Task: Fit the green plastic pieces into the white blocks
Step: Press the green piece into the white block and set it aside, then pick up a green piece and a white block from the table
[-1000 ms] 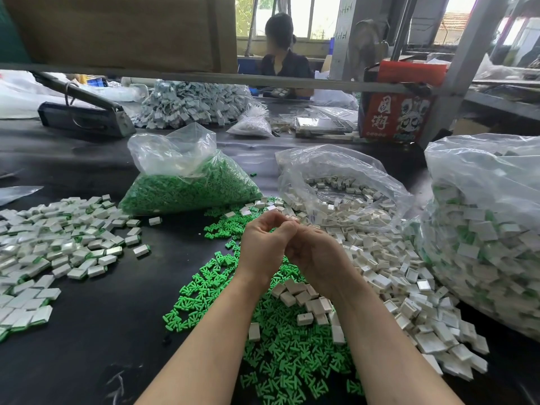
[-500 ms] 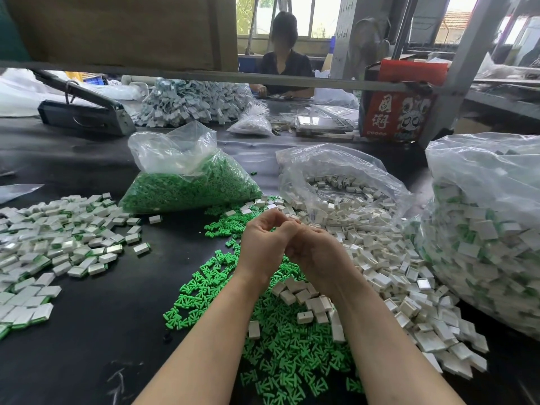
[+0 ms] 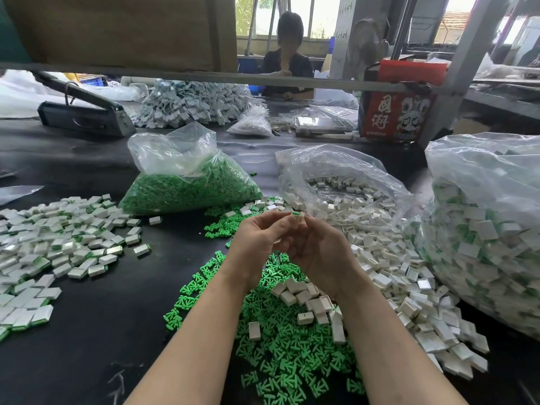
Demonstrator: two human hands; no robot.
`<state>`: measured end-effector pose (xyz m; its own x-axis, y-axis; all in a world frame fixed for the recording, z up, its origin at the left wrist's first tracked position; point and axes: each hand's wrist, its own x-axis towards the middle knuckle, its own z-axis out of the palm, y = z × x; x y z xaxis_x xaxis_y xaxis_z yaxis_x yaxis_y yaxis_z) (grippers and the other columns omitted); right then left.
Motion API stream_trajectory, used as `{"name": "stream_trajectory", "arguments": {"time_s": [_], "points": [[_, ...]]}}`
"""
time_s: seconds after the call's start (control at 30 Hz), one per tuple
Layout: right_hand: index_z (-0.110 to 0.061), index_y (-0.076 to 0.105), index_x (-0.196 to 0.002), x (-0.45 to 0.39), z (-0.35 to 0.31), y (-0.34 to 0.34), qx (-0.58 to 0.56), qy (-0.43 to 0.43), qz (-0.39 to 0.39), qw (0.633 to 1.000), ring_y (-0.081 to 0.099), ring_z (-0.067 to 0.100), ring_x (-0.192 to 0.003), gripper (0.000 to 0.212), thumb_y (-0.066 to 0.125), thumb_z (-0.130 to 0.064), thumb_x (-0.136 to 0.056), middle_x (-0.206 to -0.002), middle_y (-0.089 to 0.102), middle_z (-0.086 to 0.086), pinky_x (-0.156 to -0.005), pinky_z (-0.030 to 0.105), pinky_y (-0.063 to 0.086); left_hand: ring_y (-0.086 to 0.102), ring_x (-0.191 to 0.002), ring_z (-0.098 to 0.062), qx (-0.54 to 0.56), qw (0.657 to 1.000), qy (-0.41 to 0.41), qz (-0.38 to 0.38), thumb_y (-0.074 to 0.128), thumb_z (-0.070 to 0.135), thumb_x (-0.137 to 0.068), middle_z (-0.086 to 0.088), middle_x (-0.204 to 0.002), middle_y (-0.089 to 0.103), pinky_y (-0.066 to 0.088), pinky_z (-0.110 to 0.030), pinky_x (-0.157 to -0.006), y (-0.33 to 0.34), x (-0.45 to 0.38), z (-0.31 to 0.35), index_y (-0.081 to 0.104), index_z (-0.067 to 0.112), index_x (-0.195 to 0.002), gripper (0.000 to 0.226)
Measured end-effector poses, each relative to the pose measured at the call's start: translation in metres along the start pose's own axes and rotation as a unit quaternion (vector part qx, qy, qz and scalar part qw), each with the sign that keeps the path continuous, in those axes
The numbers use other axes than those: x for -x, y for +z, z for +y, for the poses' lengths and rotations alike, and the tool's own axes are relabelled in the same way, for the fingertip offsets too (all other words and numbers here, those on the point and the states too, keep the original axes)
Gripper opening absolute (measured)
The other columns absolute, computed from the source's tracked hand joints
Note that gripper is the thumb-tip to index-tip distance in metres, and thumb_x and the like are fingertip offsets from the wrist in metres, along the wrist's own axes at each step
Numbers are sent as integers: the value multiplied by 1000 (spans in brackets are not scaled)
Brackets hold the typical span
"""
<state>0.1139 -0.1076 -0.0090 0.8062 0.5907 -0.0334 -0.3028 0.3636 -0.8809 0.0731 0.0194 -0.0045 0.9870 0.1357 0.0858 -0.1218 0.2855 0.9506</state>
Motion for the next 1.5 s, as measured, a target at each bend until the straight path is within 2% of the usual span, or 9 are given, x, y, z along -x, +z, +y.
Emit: {"name": "stream_trajectory", "arguments": {"time_s": [0.37,0.53,0.63,0.77,1.1,1.2,1.33,1.43,1.5], "points": [[-15,71,-70,0,-4,-3,117,-29,99,988,44,18,-58,42,46,-30,-99,-61,61,9,-54,29,27,72,-81,-14,-80,991,20,107,79,22,-73,-4,-90,77,50,-28,-75,-37,0,16,69,19,-98,27],[-7,68,-82,4,-6,-3,206,-112,152,960,49,6,-46,26,51,-16,-99,-57,62,5,-49,17,37,69,-79,-19,-272,926,70,253,78,8,-80,-1,-82,73,52,-26,-70,-93,-2,20,71,27,-87,22],[-15,66,-78,4,-4,-5,335,-140,190,912,57,17,-58,23,54,-14,-98,-64,64,5,-62,29,49,65,-74,-25,-444,821,58,354,74,11,-83,0,-78,69,43,-29,-64,-129,6,18,71,24,-87,14],[-17,65,-87,3,1,-10,540,-130,204,806,64,15,-68,8,61,-19,-93,-77,67,-2,-61,25,54,60,-80,-35,-544,706,-17,453,64,6,-86,-16,-93,70,38,-34,-62,-151,18,18,73,14,-98,17],[-21,48,-109,3,-3,-6,794,21,139,591,51,21,-98,32,49,-35,-81,-98,58,-2,-88,35,43,50,-117,-45,-599,642,-130,461,64,19,-86,-26,-131,50,41,-50,-93,-142,21,25,58,5,-127,43],[-17,51,-106,3,-4,-7,816,38,134,561,51,23,-101,27,48,-26,-81,-100,58,0,-89,36,41,51,-114,-43,-588,677,-68,437,67,25,-86,-24,-124,56,42,-49,-92,-132,15,28,62,10,-122,39],[-17,53,-94,2,-2,-10,814,8,137,564,53,20,-89,10,49,-19,-85,-86,57,-2,-82,33,42,64,-91,-27,-438,833,30,336,70,20,-87,-8,-96,70,50,-33,-78,-104,5,31,71,15,-101,15],[-16,56,-91,1,1,-12,790,-21,157,592,56,19,-83,8,53,-22,-86,-82,60,-2,-78,31,49,63,-76,-13,-324,915,6,239,69,17,-89,-3,-89,71,49,-26,-67,-75,-1,29,70,19,-91,3],[-17,56,-94,0,3,-13,788,-27,155,596,56,19,-83,9,55,-22,-86,-83,60,-2,-74,28,48,63,-75,-12,-311,936,-27,162,67,17,-91,-3,-89,71,50,-25,-64,-59,-3,23,70,18,-96,6]]}}
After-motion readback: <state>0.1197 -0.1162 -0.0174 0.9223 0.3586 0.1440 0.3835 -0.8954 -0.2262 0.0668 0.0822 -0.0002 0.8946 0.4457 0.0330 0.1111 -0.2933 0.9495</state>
